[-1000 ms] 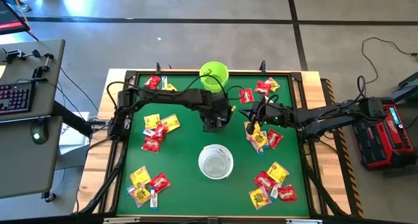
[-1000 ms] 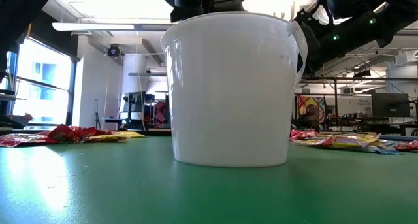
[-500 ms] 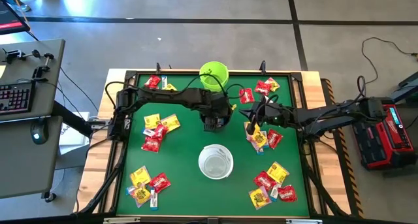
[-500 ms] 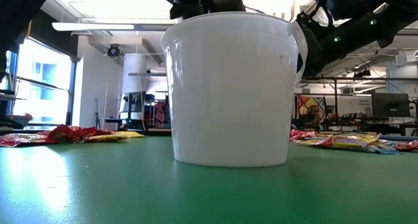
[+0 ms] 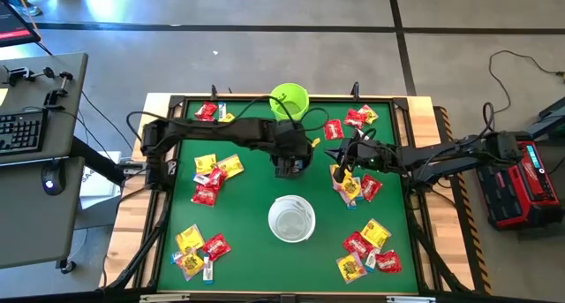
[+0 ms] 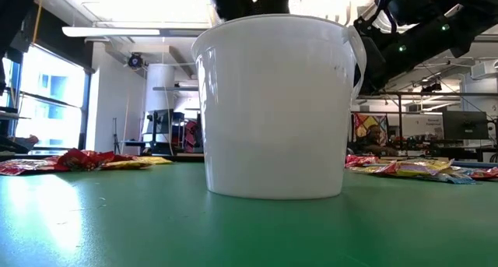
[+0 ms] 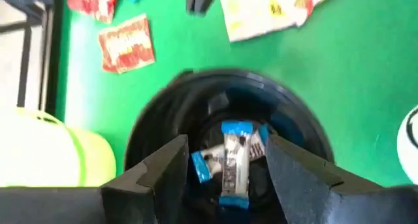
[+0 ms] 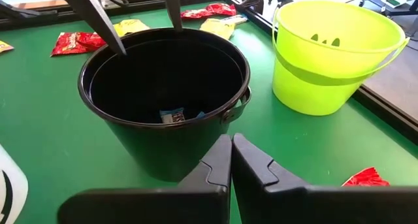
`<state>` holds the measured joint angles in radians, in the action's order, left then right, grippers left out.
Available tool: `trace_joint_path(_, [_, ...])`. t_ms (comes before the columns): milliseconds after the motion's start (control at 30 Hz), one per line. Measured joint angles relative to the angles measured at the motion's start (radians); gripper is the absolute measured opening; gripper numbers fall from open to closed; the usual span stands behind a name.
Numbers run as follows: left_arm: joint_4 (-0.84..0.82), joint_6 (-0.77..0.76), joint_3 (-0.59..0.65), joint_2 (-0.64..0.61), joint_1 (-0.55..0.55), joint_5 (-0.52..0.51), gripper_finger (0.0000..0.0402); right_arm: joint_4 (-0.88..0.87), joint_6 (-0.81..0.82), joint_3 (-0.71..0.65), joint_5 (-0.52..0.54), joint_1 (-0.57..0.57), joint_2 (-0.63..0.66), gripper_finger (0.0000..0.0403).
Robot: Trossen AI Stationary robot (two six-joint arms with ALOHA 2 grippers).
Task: Sort candy by brand, put in halloween buckets
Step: Put the white chocolate into the black bucket
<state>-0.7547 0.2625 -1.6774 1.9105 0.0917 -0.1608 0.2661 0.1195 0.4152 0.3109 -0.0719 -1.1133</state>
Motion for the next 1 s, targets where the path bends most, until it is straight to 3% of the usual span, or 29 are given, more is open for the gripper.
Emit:
trace_joint_path(633, [0.408,-0.017,0.252,-0.113,-0.078,0.003,0.0198,-0.009,0.024,0.000,0.012,0.000,0.000,0.0000])
trace_joint_path(1000, [0.640,-0.056,0.512,-0.287,-0.117,0.025,0.0198,-0.029,0.059,0.000,0.011,0.000,-0.008,0.0000])
